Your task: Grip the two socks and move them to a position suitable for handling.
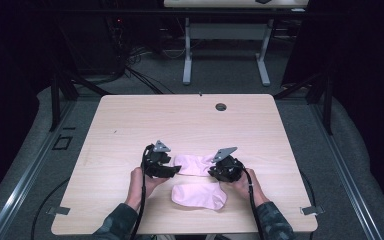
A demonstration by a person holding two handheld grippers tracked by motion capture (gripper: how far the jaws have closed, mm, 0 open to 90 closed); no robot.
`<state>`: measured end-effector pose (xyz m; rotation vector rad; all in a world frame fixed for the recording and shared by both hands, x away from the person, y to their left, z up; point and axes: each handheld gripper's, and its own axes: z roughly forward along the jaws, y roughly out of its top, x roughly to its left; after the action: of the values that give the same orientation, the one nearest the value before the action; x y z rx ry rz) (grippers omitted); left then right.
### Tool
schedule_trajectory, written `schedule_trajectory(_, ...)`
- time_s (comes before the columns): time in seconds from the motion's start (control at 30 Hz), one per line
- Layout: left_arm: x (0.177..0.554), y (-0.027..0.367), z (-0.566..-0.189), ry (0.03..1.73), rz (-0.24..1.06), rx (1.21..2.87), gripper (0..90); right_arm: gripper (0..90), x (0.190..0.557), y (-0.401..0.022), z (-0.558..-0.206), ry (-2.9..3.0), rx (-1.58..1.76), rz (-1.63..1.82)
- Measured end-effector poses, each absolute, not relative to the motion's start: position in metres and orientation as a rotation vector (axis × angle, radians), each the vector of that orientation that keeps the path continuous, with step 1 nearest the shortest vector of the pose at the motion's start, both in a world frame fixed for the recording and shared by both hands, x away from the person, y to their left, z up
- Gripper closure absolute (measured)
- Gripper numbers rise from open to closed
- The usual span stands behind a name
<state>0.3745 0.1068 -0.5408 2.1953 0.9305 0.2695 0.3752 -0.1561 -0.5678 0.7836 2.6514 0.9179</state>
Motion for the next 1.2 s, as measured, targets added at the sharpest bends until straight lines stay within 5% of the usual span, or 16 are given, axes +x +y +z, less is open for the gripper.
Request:
schedule_trajectory(0.57,0.367,0.036,-0.544,0.6,0.3,2.335,41.6,83.1,0.378,-0.169,-0.527,2.64,1.035,1.243)
schedule_trajectory(0.73,0.367,0.028,-0.546,0.562,0.309,2.337,71.8,83.0,0.378,-0.174,-0.525,2.637,1.068,1.311)
schedule_trajectory(0.77,0.369,0.028,-0.546,0.55,0.296,2.338,71.8,83.0,0.378,-0.175,-0.525,2.639,1.065,1.314)
schedule_trajectory(0.83,0.371,0.025,-0.545,0.555,0.267,2.326,87.9,82.8,0.377,-0.178,-0.525,2.619,1.069,1.307)
schedule_trajectory(0.9,0.374,0.024,-0.541,0.576,0.233,2.319,88.5,81.8,0.375,-0.182,-0.526,2.592,1.056,1.303)
schedule_trajectory(1.2,0.385,0.026,-0.51,0.652,0.143,2.275,88.8,50.2,0.343,-0.183,-0.525,2.381,0.861,1.18)
